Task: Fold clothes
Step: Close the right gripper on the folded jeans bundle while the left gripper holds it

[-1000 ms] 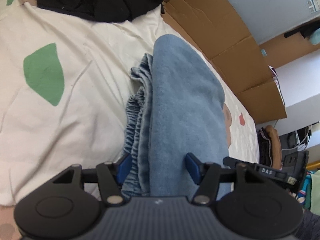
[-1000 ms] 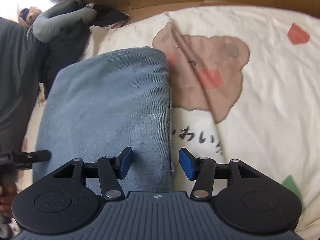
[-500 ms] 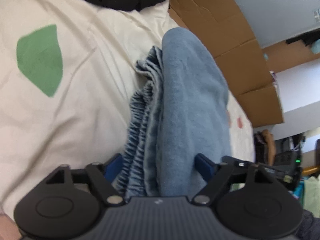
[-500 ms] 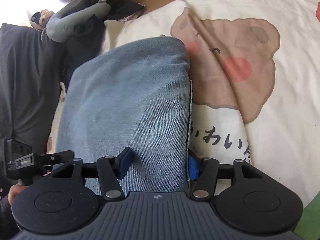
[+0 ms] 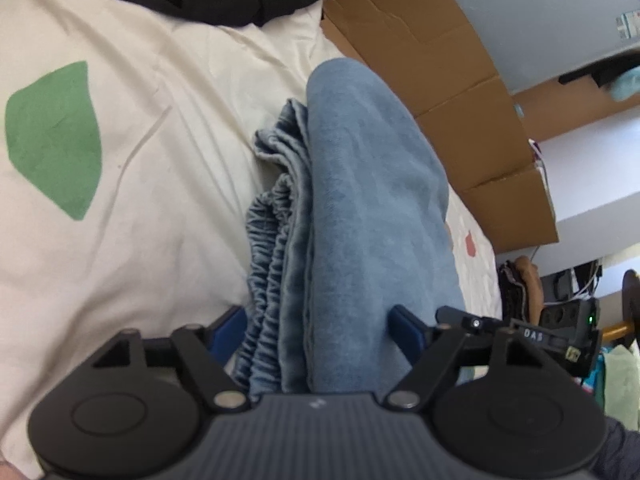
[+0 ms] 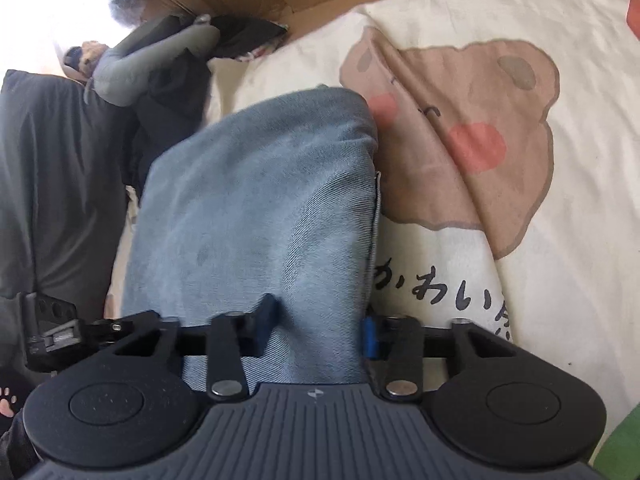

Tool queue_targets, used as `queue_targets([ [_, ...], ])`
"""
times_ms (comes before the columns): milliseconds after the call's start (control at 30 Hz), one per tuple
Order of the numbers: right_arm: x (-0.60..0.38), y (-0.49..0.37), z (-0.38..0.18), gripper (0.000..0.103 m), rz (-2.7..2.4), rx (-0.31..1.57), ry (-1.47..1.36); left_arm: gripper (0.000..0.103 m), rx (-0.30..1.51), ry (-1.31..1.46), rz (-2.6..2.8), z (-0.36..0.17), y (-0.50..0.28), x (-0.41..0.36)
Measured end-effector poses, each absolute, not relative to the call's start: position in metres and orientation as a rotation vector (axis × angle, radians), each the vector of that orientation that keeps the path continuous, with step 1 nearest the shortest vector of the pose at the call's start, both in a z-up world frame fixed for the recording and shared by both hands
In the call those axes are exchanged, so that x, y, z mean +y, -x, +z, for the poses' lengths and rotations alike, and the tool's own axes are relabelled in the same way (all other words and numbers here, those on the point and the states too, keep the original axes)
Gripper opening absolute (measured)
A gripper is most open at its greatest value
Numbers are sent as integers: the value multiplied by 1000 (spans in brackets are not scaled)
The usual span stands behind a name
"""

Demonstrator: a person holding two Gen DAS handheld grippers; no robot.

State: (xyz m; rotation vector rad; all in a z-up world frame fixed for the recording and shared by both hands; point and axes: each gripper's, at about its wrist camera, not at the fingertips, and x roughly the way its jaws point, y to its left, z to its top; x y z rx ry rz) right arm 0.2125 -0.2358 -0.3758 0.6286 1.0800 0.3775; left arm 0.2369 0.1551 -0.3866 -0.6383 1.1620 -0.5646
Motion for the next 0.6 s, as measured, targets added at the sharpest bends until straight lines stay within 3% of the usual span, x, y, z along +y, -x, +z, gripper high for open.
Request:
queue_targets([
  [67, -238, -211, -373, 29, 383, 1075, -655, 68, 1158, 661, -574, -387, -237, 160],
  [133, -237, -212, -376, 31, 377, 1088, -660, 68, 1165, 679, -585, -391, -240, 163],
  [200, -236, -215, -381, 41, 374, 1105, -663, 73, 1175, 692, -592, -396, -242, 166],
  [333, -230, -222, -392, 50, 396, 1121, -670, 80, 1190, 710, -604, -401, -248, 164],
  [500, -228, -221, -394, 47, 401, 1107, -674, 80, 1199, 734, -604, -402, -253, 161],
  [600, -230, -218, -392, 39, 400, 1098, -683, 70, 1201, 731, -610, -401, -253, 161],
])
